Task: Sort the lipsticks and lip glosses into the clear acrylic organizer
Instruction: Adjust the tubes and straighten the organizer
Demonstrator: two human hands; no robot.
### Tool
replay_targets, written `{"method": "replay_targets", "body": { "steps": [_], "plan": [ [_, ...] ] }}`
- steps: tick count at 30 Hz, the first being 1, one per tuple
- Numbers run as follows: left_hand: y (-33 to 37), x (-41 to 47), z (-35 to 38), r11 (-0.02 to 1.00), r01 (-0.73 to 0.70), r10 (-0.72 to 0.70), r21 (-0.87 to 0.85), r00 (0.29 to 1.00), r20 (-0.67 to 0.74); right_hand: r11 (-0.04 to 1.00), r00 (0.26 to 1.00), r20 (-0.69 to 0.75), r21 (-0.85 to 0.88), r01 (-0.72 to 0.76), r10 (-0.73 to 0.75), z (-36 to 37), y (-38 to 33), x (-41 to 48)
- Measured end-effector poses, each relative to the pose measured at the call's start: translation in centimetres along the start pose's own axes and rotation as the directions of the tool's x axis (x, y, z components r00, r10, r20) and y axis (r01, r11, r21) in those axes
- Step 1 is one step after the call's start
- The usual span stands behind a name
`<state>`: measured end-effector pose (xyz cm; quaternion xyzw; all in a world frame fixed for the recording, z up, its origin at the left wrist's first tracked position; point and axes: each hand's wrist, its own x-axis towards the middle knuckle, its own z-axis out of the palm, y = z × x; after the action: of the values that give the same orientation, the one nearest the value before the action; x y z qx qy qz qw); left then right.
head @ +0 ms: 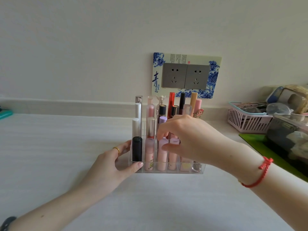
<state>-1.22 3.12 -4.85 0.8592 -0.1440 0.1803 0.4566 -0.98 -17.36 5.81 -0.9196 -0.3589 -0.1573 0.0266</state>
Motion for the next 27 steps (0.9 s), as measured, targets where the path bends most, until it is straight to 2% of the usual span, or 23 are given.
{"method": "replay_targets", "body": {
  "steps": [6, 27],
  "plan": [
    [-0.26, 0.05, 0.06, 1.0, -0.007, 0.007, 0.021, 1.0, -0.013, 1.0, 0.999, 0.032, 0.019, 0.006, -0.007, 0.27, -0.21, 0.73],
    [-0.21, -0.01, -0.05, 1.0, -0.016, 0.015, 0.015, 1.0, 0.004, 0.998, 1.0, -0.005, 0.056, -0.02, 0.02, 0.31, 0.03, 0.98]
  ]
}}
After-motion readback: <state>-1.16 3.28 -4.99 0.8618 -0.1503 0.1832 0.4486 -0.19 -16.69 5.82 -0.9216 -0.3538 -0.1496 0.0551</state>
